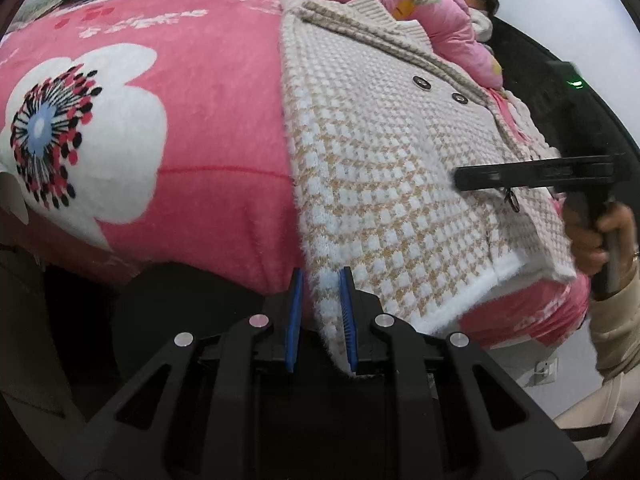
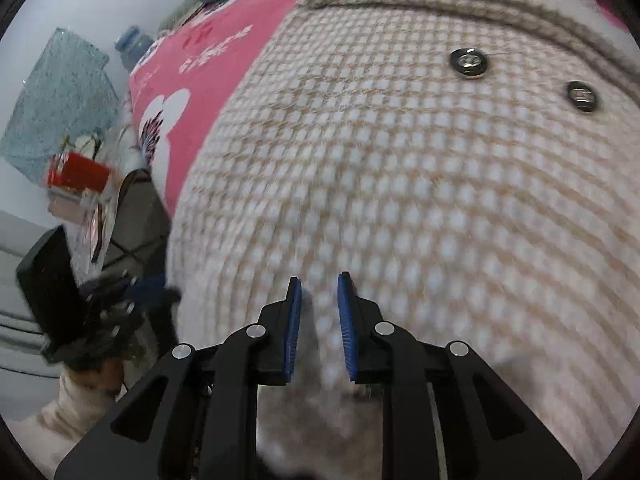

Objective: Fold large clothes

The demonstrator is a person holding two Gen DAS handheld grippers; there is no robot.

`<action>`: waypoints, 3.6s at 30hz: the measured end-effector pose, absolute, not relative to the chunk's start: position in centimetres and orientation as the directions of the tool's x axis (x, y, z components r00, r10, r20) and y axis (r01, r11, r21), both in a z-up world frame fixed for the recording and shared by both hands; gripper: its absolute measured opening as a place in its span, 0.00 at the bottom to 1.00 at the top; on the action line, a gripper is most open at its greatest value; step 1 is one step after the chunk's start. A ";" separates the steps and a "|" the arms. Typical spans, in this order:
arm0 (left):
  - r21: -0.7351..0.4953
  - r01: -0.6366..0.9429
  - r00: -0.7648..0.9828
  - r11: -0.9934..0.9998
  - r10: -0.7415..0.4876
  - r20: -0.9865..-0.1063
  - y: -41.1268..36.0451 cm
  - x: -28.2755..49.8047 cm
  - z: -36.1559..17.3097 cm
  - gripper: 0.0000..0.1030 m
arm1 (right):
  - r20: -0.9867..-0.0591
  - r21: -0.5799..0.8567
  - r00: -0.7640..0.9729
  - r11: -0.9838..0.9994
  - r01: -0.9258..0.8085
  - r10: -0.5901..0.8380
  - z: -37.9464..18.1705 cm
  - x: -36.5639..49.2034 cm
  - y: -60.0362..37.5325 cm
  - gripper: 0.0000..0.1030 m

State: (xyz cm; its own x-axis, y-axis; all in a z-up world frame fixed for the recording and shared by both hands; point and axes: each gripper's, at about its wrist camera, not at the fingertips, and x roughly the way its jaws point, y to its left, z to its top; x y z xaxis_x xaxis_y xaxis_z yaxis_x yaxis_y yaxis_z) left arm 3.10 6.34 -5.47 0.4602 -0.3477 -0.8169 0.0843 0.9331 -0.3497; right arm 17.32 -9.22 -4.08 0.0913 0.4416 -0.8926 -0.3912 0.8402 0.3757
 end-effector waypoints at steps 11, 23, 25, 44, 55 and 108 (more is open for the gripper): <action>-0.322 0.095 0.467 0.942 -0.327 -0.821 6.7 2.9 -5.7 0.31 | -0.933 0.247 0.115 0.839 -0.485 0.342 -4.4 21.0 -2.2 0.18; -0.329 0.113 0.436 0.938 -0.344 -0.831 6.9 2.3 -6.7 0.35 | -0.910 0.239 0.144 0.777 -0.582 0.388 -0.9 11.6 -6.1 0.18; -0.327 0.126 0.432 0.937 -0.349 -0.832 6.5 2.1 -6.7 0.36 | -0.911 0.220 0.150 0.759 -0.613 0.385 -1.4 10.8 -5.6 0.18; -0.390 0.125 0.373 0.912 -0.408 -0.833 3.3 3.6 -7.6 0.48 | -0.791 0.451 0.489 0.890 0.058 0.369 -0.3 2.7 -32.8 0.44; -0.324 0.086 0.325 0.942 -0.334 -0.885 2.4 3.4 -8.0 0.48 | -0.747 0.575 0.458 0.815 0.078 0.483 -2.8 1.1 -36.4 0.44; -0.621 0.059 0.594 0.781 -0.528 -0.607 10.5 21.2 -2.4 0.15 | -0.545 0.642 0.756 0.761 0.098 0.362 0.7 20.4 -36.8 0.54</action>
